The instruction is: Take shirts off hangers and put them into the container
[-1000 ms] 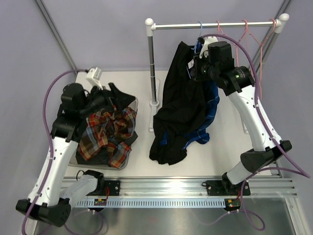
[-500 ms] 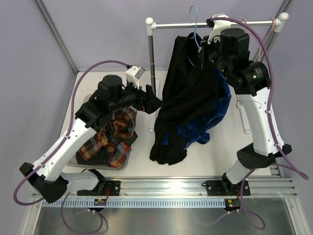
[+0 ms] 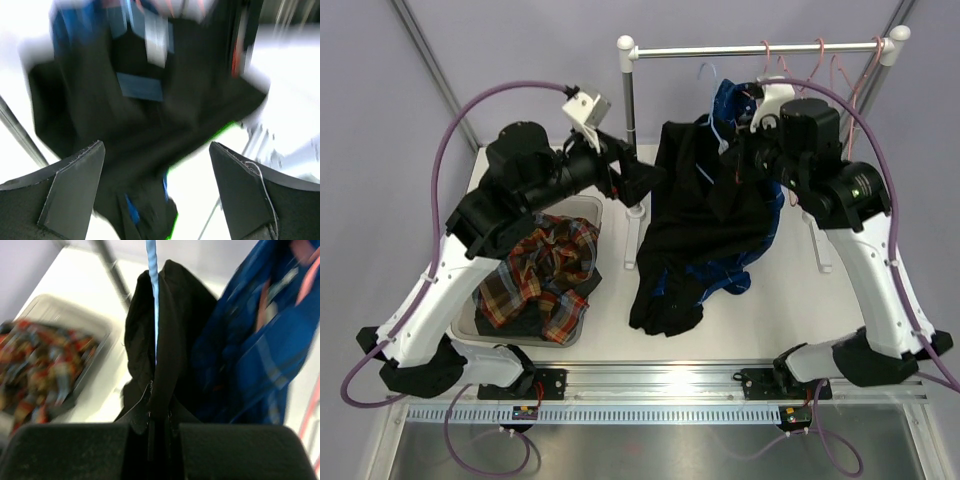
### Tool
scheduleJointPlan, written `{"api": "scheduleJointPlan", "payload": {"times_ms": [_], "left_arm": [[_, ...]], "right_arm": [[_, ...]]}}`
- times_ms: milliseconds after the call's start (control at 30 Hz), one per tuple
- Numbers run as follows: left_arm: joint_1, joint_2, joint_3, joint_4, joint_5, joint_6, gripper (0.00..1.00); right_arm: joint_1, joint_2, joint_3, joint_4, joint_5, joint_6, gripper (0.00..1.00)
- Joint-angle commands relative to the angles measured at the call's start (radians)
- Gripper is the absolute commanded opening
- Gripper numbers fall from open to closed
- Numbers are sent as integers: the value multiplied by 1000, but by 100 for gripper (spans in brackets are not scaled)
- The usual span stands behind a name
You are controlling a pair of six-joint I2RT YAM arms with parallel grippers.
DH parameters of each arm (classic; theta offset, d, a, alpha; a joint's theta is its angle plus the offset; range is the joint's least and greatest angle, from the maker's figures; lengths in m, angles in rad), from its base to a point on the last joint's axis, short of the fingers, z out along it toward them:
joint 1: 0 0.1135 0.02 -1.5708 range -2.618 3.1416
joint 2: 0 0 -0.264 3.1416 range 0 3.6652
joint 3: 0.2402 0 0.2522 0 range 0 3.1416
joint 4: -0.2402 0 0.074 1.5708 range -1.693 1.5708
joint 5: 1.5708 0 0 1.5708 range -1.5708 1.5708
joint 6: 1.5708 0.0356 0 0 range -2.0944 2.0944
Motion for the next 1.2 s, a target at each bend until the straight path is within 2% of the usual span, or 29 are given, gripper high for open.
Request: {"api": "scheduleJointPlan", "payload": {"times_ms": [0, 133, 300, 533, 733, 800, 833, 867, 900, 933, 967, 1067, 1133, 1167], "left_arm": [[-5, 99, 156, -27, -23, 79, 89], [-10, 153, 220, -15, -42, 110, 89], [-15, 190, 213, 8, -27, 96, 89], [-30, 203, 194, 48, -19, 75, 89], [-32, 214, 219, 39, -26, 72, 85], [-30, 213, 222, 38, -24, 70, 76], [-32, 213, 225, 36, -26, 70, 67], [-30, 214, 234, 24, -29, 67, 53], [-30, 217, 242, 15, -29, 62, 22], [-32, 226, 249, 4, -44, 55, 0], [-30, 228, 260, -18, -59, 46, 0], [-32, 229, 282, -64, -119, 30, 0], [-32, 235, 347, -108, -168, 39, 0], [-30, 249, 380, -160, -180, 44, 0]], "right_arm": [[15, -132, -137, 95, -205, 113, 0], [51, -235, -285, 133, -305, 167, 0], [74, -297, -331, 135, -425, 209, 0], [114, -311, -365, 147, -471, 218, 0], [158, -298, -363, 143, -442, 216, 0], [169, -300, -365, 141, -432, 216, 0], [170, -303, -368, 143, -432, 216, 0], [173, -307, -369, 143, -432, 218, 0], [178, -309, -369, 144, -432, 218, 0], [183, -320, -369, 144, -429, 221, 1], [183, -324, -368, 140, -420, 223, 11], [183, -361, -385, 118, -357, 223, 71], [184, -396, -418, 94, -318, 212, 88], [183, -407, -431, 86, -305, 209, 99]]}}
